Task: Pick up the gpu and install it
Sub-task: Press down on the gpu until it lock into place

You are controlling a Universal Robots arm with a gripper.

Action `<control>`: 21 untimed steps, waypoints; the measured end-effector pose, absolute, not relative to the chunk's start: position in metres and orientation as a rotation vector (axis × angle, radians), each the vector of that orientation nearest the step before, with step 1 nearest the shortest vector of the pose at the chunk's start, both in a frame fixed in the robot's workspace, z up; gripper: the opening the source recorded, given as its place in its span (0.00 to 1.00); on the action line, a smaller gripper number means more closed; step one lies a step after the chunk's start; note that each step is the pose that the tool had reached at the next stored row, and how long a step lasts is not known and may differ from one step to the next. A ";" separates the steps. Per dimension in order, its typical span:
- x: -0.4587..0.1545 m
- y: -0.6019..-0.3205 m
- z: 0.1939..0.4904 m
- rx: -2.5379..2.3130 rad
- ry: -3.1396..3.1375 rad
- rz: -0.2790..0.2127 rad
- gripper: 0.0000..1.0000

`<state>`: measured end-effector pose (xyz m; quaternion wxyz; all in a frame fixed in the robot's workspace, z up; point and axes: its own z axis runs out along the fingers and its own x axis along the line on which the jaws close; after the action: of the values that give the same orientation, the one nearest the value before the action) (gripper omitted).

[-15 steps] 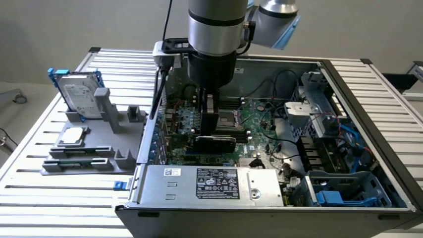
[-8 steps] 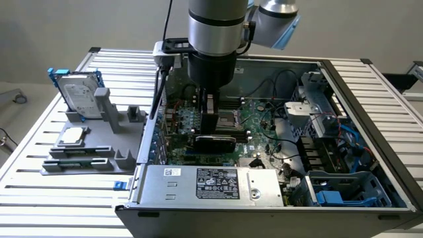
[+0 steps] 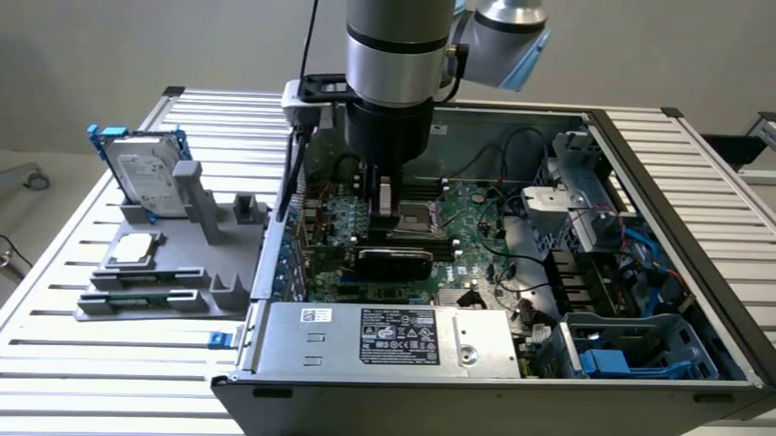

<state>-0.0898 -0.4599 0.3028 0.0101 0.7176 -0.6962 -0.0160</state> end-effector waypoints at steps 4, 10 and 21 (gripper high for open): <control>-0.090 -0.459 0.295 2.240 -2.174 -0.050 0.13; -0.090 -0.457 0.285 2.240 -2.173 -0.050 0.11; -0.092 -0.454 0.275 2.239 -2.174 -0.050 0.11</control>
<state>-0.0918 -0.4536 0.2754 0.0100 0.7173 -0.6965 -0.0160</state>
